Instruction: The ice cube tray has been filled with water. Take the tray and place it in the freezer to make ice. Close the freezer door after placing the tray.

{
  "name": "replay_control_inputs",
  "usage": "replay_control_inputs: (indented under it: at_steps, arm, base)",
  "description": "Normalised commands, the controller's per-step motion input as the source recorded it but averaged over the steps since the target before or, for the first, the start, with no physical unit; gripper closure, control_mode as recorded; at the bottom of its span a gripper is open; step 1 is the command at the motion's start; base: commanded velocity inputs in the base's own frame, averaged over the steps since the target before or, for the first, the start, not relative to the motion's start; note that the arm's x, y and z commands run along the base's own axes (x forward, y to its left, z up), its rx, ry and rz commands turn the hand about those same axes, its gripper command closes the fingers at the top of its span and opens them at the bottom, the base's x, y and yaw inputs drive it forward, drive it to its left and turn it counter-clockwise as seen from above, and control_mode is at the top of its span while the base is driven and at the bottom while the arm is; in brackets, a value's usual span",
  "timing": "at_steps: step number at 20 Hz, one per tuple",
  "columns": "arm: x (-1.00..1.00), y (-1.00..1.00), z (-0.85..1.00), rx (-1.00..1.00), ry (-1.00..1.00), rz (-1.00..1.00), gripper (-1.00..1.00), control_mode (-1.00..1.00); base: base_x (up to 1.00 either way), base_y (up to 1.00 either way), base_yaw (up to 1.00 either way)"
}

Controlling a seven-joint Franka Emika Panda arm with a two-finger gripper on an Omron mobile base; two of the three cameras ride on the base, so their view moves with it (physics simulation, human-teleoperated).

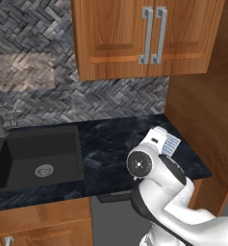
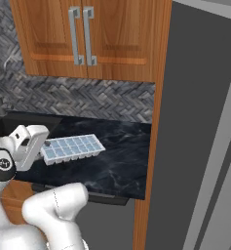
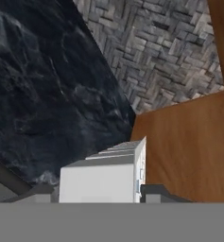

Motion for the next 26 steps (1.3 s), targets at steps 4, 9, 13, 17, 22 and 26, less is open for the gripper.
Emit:
replay_control_inputs:
  at_steps: [4, 9, 13, 17, 22, 26]
  arm:
    - [0.0, 0.0, 0.02, 0.0, -0.02, 0.13, 1.0, -1.0]
    - [-0.17, 0.0, 0.25, 0.0, -0.04, 0.08, 1.0, -1.0]
    - [-0.09, 0.0, 0.09, 0.0, 0.0, 0.04, 1.0, -1.0]
    - [-0.16, 0.0, 0.0, 0.0, 0.0, 0.05, 1.0, 1.0]
    - [0.0, 0.0, 0.0, 0.0, 0.0, 0.0, 1.0, 1.0]
    - [0.0, 0.0, 0.0, 0.0, 0.0, 0.0, 1.0, 1.0]
  base:
    - [0.0, 0.0, 0.0]
    - [0.0, 0.0, 0.0]
    - [0.0, 0.0, 0.0]
    - [-0.29, 0.0, 0.05]
    - [-0.89, -0.02, 0.07]
    - [-0.99, -0.01, 0.02]
